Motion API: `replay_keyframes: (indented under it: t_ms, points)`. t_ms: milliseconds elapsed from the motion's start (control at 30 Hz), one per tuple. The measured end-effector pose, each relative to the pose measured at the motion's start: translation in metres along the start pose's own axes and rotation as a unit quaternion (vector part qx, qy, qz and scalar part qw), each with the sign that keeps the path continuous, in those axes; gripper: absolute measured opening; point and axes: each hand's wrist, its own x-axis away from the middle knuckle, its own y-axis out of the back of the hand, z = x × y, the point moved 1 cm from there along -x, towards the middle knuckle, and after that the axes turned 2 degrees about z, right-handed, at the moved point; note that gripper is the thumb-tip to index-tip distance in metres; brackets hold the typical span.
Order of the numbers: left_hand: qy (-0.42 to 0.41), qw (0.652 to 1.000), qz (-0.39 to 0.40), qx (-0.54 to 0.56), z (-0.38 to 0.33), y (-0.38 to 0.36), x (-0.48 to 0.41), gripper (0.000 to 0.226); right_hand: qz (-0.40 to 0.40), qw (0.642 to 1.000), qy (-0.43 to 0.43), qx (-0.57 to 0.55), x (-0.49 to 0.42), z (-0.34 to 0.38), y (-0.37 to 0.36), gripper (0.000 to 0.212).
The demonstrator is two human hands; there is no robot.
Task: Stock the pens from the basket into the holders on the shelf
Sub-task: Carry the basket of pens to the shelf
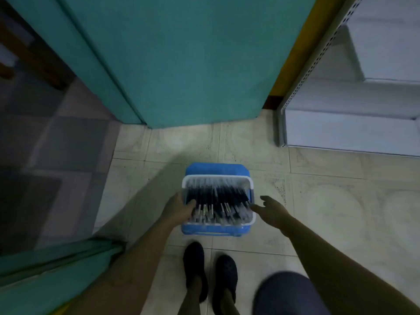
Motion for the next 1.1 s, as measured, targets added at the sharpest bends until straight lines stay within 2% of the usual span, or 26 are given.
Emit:
replay_keyframes:
  t_ms: [67,167,267,367,433,533,667,800,967,1100]
  points:
    - [0.059,0.997,-0.015,0.045,0.012,-0.005,-0.02,0.029,-0.005,0.999,-0.022,-0.038,-0.015,0.001,-0.006,0.074]
    - [0.093,0.989,-0.022,0.112,0.031,-0.016,-0.04,0.017,0.003,0.994,-0.044,-0.095,-0.032,-0.003,-0.018,0.062]
    - [0.124,0.979,-0.032,0.16,0.04,-0.022,-0.046,0.032,-0.011,0.985,-0.053,-0.163,-0.041,-0.005,-0.027,0.046]
    - [0.144,0.975,-0.023,0.166,0.044,-0.024,-0.052,0.037,-0.043,0.971,-0.079,-0.22,-0.052,-0.006,-0.028,0.063]
    - [0.16,0.972,-0.02,0.174,0.042,-0.022,-0.055,0.039,-0.032,0.967,-0.084,-0.237,-0.059,-0.005,-0.029,0.068]
    - [0.2,0.955,0.008,0.218,0.034,-0.019,-0.055,0.037,0.006,0.97,-0.097,-0.224,-0.066,-0.006,-0.028,0.048]
    - [0.23,0.939,0.0,0.256,0.016,-0.007,-0.037,0.038,0.039,0.965,-0.103,-0.238,-0.07,0.005,-0.011,0.04]
    - [0.232,0.93,-0.057,0.28,0.003,0.01,0.001,0.024,0.051,0.972,-0.07,-0.218,-0.049,0.032,0.009,0.039]
    - [0.203,0.913,-0.145,0.321,-0.041,0.062,0.065,0.009,0.064,0.991,0.045,-0.106,-0.008,0.115,0.062,0.044]
    - [0.16,0.901,-0.234,0.328,-0.071,0.12,0.127,0.02,0.074,0.983,0.169,-0.007,0.04,0.194,0.093,0.046]
